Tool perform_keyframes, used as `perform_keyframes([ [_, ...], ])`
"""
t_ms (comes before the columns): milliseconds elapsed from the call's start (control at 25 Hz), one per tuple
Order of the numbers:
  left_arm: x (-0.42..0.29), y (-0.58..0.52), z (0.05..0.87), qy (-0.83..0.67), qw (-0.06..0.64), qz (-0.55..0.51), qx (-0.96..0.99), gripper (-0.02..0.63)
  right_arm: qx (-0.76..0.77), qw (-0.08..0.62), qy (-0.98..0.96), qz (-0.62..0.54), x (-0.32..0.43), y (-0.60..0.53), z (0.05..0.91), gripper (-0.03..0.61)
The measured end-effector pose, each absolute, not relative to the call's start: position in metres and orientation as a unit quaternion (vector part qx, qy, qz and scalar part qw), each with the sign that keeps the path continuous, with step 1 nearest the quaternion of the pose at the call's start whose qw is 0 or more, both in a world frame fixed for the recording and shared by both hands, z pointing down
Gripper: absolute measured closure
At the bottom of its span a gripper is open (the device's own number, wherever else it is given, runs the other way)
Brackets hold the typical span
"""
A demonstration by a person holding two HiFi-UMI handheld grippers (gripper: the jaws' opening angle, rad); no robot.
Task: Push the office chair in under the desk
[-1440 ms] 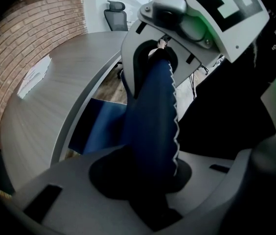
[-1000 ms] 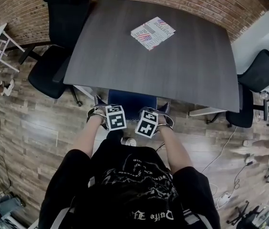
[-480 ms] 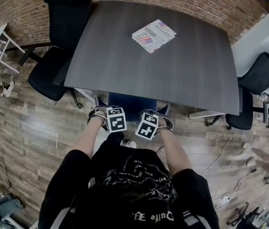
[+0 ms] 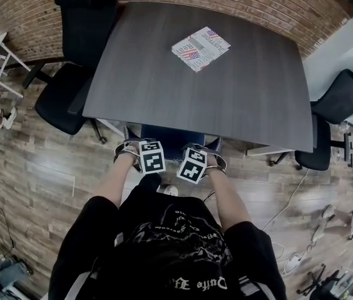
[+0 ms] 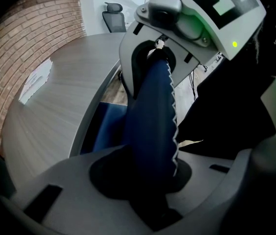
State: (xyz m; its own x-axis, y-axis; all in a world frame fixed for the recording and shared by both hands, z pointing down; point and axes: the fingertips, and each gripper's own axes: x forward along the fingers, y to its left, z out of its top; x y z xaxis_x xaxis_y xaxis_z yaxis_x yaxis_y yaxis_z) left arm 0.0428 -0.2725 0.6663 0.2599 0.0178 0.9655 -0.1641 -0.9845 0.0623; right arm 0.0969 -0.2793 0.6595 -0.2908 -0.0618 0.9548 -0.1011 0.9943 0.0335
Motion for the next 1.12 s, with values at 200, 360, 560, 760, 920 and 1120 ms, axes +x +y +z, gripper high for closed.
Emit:
perform_keyframes([
  [200, 0.041, -0.279, 0.668, -0.046, 0.071, 0.607, 0.790, 0.514, 0.054, 0.594, -0.802, 0.017, 0.096, -0.285, 0.661, 0.488],
  [360, 0.041, -0.283, 0.667, -0.047, 0.070, 0.606, 0.791, 0.514, 0.055, 0.594, -0.802, 0.017, 0.095, -0.289, 0.660, 0.486],
  [560, 0.042, -0.291, 0.668, -0.050, 0.066, 0.606, 0.791, 0.514, 0.060, 0.593, -0.803, 0.017, 0.096, -0.296, 0.661, 0.486],
  [760, 0.041, -0.294, 0.671, -0.046, 0.066, 0.606, 0.791, 0.514, 0.056, 0.594, -0.802, 0.019, 0.095, -0.299, 0.664, 0.486],
  [920, 0.037, -0.299, 0.672, -0.046, 0.063, 0.607, 0.791, 0.514, 0.056, 0.595, -0.802, 0.019, 0.092, -0.303, 0.666, 0.486],
  [1120, 0.034, -0.303, 0.675, -0.043, 0.061, 0.607, 0.791, 0.514, 0.055, 0.595, -0.802, 0.019, 0.088, -0.306, 0.668, 0.486],
])
